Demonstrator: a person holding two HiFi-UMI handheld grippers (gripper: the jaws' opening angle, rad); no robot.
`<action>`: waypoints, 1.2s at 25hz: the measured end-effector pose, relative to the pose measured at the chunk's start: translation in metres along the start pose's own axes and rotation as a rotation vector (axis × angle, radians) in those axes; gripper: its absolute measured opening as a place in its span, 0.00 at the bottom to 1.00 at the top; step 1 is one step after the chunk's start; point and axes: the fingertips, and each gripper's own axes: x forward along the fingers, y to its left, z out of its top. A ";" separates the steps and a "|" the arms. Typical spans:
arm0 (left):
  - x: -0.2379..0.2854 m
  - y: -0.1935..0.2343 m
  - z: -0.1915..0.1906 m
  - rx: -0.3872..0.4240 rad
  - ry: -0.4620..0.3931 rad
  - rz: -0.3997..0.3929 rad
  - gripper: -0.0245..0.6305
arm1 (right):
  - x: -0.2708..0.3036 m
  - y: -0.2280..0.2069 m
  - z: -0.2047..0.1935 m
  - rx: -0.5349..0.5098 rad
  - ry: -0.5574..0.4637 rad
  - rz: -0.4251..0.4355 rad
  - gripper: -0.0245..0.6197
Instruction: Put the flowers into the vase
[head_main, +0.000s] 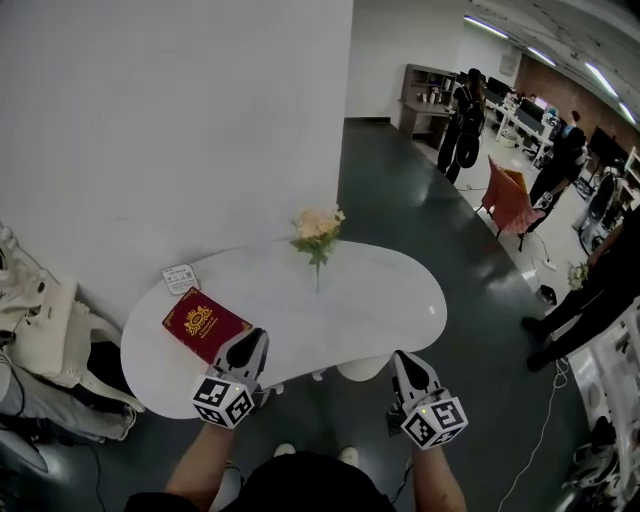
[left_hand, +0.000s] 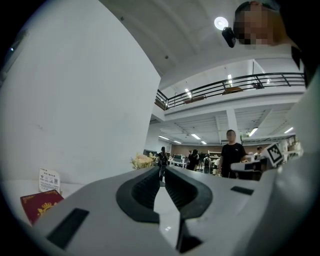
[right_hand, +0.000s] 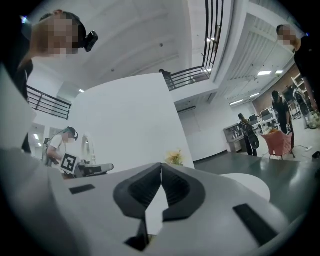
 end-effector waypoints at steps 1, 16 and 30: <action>0.000 -0.001 -0.001 0.002 0.001 0.008 0.10 | 0.002 -0.003 0.003 -0.001 -0.002 0.007 0.07; 0.015 -0.006 0.002 -0.009 -0.021 0.028 0.10 | 0.022 -0.025 0.004 -0.024 -0.004 0.021 0.07; 0.055 -0.020 0.002 0.007 -0.009 -0.019 0.10 | 0.021 -0.046 0.014 -0.055 0.008 0.010 0.07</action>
